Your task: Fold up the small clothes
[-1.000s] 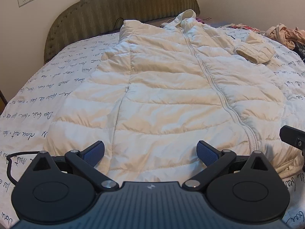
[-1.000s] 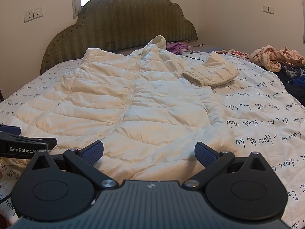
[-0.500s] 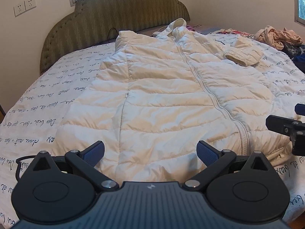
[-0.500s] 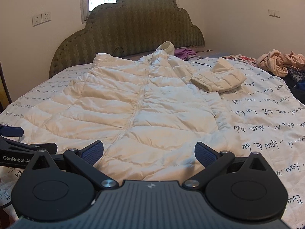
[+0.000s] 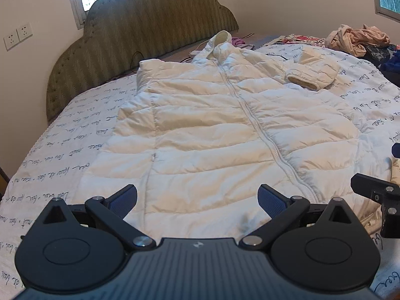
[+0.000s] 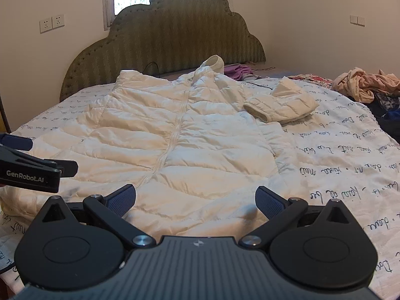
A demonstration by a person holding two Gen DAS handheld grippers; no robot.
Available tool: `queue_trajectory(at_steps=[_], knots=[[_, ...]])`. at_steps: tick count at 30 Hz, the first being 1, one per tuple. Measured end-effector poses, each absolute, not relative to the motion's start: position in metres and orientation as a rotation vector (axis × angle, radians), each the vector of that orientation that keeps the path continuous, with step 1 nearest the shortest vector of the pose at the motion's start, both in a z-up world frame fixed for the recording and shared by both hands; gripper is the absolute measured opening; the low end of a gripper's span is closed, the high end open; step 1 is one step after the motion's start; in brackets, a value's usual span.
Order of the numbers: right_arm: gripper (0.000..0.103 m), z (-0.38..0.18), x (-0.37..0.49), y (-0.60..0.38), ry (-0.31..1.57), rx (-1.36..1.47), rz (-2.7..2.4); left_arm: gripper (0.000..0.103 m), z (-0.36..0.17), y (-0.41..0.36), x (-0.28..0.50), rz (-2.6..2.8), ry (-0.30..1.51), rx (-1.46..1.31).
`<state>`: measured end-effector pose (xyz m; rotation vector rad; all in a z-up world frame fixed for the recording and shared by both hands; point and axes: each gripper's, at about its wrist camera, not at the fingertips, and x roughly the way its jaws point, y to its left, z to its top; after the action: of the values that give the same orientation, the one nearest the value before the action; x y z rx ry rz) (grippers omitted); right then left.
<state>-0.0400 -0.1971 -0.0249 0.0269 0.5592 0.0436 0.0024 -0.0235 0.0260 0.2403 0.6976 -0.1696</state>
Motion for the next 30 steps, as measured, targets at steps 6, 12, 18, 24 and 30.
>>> queue_trajectory(at_steps=[6, 12, 18, 24, 30], knots=[[0.103, -0.027, -0.034, -0.216, 0.563, 0.061, 0.006, 0.103, 0.018, -0.034, 0.010, -0.177, 0.697, 0.223], [0.103, -0.027, -0.031, -0.207, 0.549, 0.052, 0.045, 0.103, 0.014, -0.024, 0.021, -0.114, 0.719, 0.165], [0.103, -0.030, -0.024, -0.204, 0.560, 0.018, 0.036, 0.103, 0.010, -0.017, 0.030, -0.095, 0.744, 0.138], [0.103, -0.029, -0.017, -0.208, 0.551, 0.000, 0.025, 0.103, 0.005, -0.018, 0.038, -0.089, 0.761, 0.151], [0.103, -0.023, -0.001, -0.215, 0.515, -0.057, 0.019, 0.103, 0.000, -0.023, 0.049, -0.082, 0.775, 0.165]])
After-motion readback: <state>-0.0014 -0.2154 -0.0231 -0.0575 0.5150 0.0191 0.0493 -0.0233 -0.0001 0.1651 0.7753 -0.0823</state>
